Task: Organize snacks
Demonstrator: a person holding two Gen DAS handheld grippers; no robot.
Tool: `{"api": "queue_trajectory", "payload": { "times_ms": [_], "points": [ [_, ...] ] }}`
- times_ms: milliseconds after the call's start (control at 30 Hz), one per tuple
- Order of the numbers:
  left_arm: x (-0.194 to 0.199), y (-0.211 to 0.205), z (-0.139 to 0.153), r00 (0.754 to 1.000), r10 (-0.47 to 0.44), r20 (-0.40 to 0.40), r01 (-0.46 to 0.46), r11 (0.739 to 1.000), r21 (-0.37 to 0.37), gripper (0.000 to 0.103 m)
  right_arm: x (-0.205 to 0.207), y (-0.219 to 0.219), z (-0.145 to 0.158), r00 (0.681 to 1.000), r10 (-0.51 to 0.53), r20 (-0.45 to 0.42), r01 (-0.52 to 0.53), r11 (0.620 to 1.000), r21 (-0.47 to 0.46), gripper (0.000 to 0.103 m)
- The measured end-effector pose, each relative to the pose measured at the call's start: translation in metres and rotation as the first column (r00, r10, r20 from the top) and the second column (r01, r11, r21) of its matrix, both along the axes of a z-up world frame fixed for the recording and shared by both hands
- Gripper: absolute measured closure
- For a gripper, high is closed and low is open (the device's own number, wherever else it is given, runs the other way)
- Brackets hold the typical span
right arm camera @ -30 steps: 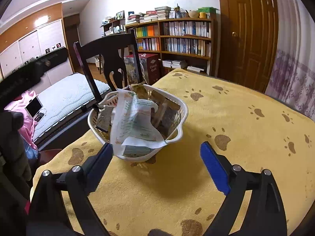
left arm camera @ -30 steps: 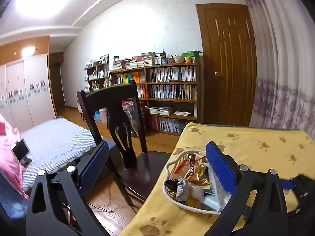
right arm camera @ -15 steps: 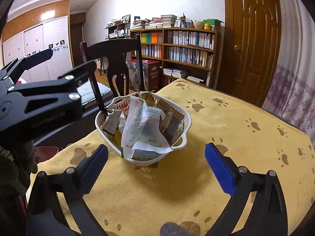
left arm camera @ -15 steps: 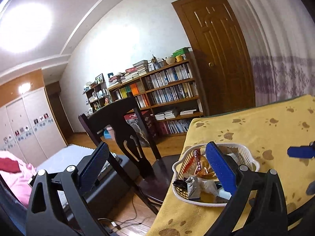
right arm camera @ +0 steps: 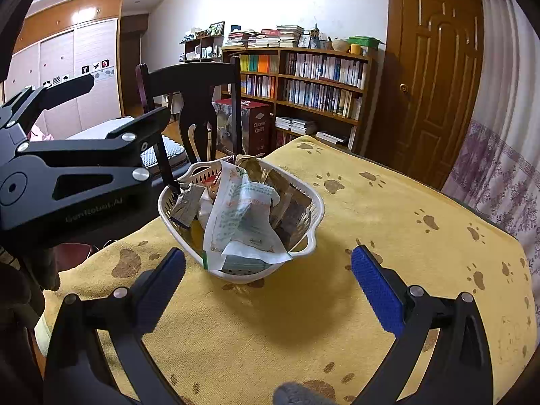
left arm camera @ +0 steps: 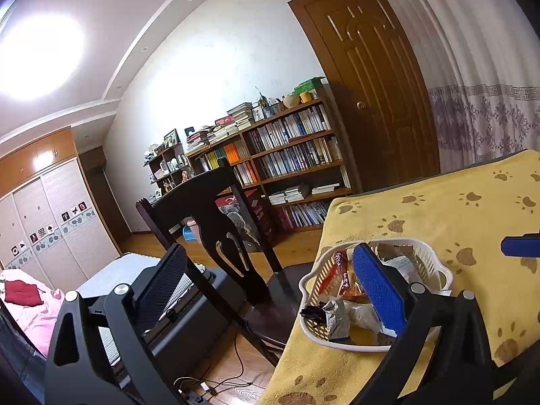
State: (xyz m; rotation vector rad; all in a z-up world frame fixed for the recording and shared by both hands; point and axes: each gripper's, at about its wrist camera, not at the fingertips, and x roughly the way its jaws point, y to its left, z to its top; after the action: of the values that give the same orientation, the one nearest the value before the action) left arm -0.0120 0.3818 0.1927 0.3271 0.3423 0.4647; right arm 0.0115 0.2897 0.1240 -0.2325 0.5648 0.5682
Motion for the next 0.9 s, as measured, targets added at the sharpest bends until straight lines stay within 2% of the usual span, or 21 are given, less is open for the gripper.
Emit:
{"api": "queue_trajectory", "payload": {
  "times_ms": [900],
  "points": [
    [0.0069, -0.0018, -0.0094, 0.999, -0.017, -0.042, 0.018, 0.999, 0.026, 0.003, 0.0016, 0.0021, -0.0045, 1.0, -0.003, 0.017, 0.004, 0.999, -0.033, 0.005]
  ]
}}
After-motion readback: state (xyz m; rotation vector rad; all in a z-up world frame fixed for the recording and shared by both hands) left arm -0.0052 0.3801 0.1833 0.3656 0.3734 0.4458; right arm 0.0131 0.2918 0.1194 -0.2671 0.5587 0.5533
